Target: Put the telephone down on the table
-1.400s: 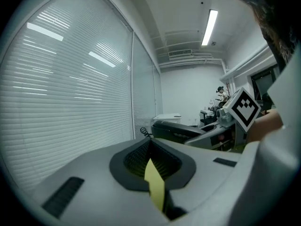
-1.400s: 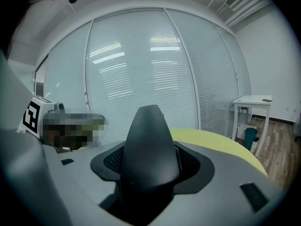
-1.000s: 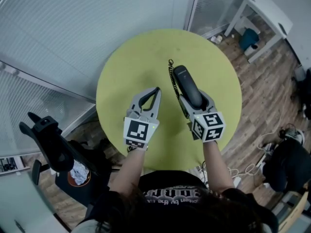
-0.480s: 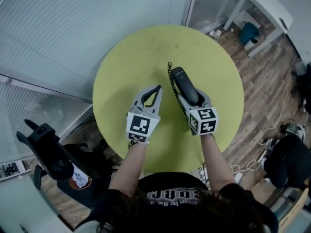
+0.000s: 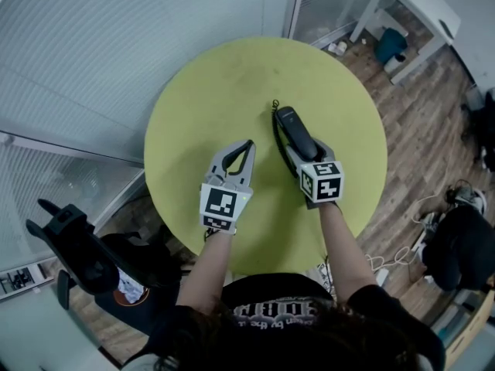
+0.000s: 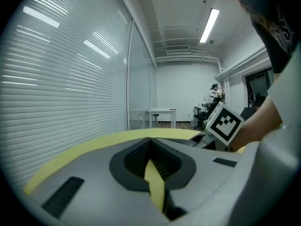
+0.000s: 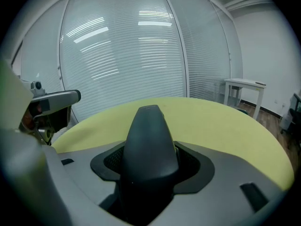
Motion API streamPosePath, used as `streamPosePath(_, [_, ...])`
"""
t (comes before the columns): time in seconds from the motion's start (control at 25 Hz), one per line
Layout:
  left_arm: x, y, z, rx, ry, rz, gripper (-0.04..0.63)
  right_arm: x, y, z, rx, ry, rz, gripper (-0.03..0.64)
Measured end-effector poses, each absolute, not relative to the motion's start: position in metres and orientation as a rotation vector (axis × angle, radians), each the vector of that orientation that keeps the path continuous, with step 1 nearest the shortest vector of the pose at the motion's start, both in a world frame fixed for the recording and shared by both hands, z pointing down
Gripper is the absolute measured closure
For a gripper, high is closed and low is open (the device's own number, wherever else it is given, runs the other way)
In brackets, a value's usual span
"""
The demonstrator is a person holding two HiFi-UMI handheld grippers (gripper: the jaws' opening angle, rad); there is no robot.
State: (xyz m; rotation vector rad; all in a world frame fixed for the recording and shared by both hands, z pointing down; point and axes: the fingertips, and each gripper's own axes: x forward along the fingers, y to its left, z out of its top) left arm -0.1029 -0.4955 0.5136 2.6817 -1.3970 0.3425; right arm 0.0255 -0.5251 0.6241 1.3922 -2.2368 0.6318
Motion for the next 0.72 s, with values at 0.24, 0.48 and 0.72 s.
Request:
streamPosePath(0.24, [-0.103, -0.494, 0.515, 2.678, -1.389, 0.343, 0.6, 0.036, -0.526, 0.633, 1.415, -2.185, 0.624, 0.33])
streamPosePath(0.48, [-0.103, -0.495, 0.517, 2.672, -1.38, 0.35, 0.6, 0.038, -0.527, 0.636, 1.396, -2.151, 0.627, 0.33])
streamPosePath(0.72, [-0.102, -0.495, 0.514, 2.672, -1.382, 0.34, 0.601, 0.04, -0.523, 0.645, 1.348, -2.08, 0.602, 0.33])
